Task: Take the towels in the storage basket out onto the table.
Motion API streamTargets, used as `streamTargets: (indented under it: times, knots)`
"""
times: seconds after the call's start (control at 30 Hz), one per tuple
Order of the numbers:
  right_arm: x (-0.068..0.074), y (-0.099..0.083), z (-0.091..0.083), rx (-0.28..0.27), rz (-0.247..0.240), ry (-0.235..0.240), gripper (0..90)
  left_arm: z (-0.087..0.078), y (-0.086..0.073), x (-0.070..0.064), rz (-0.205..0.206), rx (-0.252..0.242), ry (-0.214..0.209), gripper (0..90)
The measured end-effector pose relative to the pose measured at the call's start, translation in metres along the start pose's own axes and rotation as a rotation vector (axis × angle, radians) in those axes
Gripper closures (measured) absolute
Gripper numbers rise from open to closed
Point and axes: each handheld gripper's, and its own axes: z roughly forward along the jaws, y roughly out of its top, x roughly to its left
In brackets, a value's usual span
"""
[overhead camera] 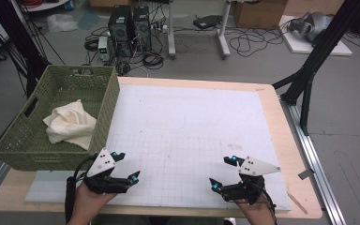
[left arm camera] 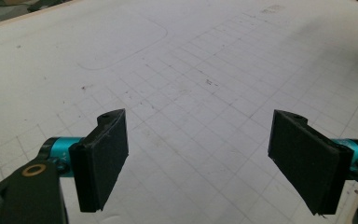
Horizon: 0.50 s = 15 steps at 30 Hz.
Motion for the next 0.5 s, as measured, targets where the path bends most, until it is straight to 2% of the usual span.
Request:
streamTargets:
  times: [0.5]
  knots:
    - [-0.001, -0.0001, 0.0003, 0.005, -0.01, -0.008, 11.0, -0.0002, 0.0004, -0.0002, 0.002, -0.002, -0.013, 20.5]
